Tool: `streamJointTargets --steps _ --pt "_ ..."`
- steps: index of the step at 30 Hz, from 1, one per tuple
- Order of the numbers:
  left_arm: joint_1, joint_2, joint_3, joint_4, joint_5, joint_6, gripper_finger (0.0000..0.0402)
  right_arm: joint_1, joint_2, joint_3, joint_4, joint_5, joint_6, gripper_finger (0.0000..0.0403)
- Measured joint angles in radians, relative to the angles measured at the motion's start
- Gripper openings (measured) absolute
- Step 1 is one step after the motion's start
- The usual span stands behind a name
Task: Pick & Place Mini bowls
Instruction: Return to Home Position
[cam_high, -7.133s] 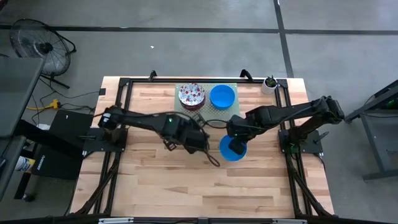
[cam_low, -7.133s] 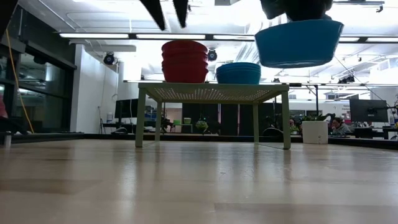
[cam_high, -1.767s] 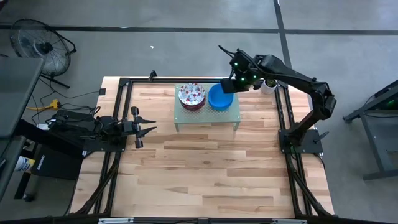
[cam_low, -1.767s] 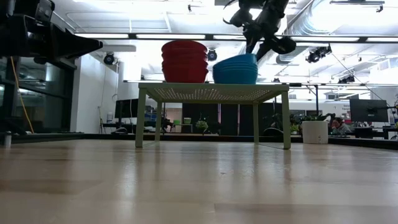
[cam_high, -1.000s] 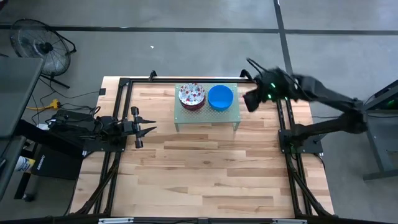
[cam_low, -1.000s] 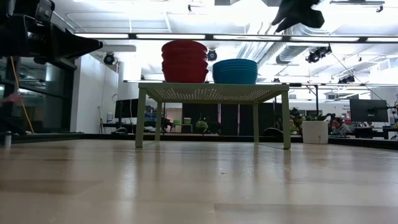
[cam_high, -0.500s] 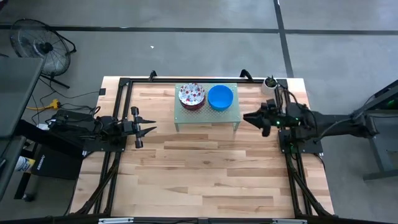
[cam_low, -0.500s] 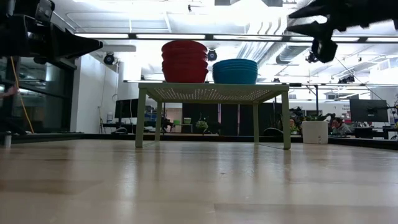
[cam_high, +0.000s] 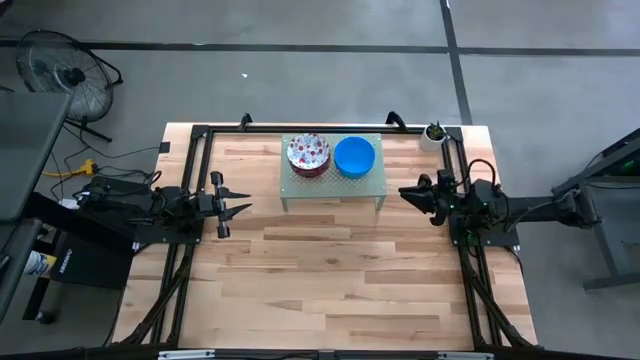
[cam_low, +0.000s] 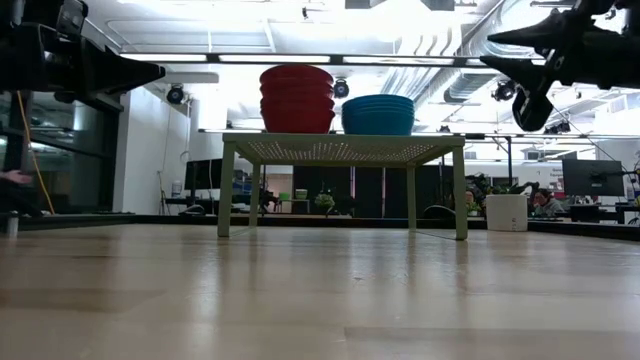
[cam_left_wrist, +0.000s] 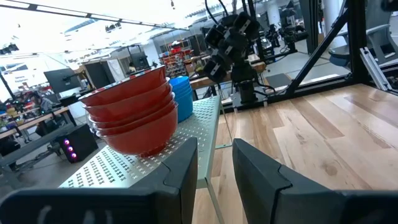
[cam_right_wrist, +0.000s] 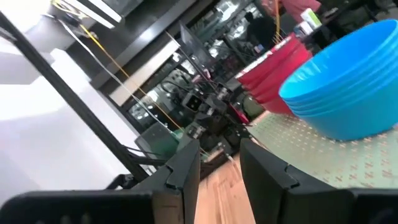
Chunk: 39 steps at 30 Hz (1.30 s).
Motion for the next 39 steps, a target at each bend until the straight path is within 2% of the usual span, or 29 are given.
streamJointTargets --steps 12,18,27,34,39 --pt "0.0 0.0 0.0 0.0 0.0 0.0 0.0097 0.008 -0.11 -0.035 -0.019 -0.017 -0.022 0.0103" --pt "0.0 0.0 0.0 0.0 0.0 0.0 0.0097 0.008 -0.151 -0.035 -0.14 -0.007 -0.039 0.0103" --pt "0.0 0.0 0.0 0.0 0.0 0.0 0.0097 0.008 -0.155 -0.035 -0.264 -0.036 0.043 0.0103" --pt "0.0 0.0 0.0 0.0 0.0 0.0 0.0097 0.008 -0.155 -0.035 -0.264 -0.047 0.045 0.0103" --pt "0.0 0.0 0.0 0.0 0.0 0.0 0.0097 0.008 -0.155 -0.035 -0.264 -0.047 -0.023 0.0103"
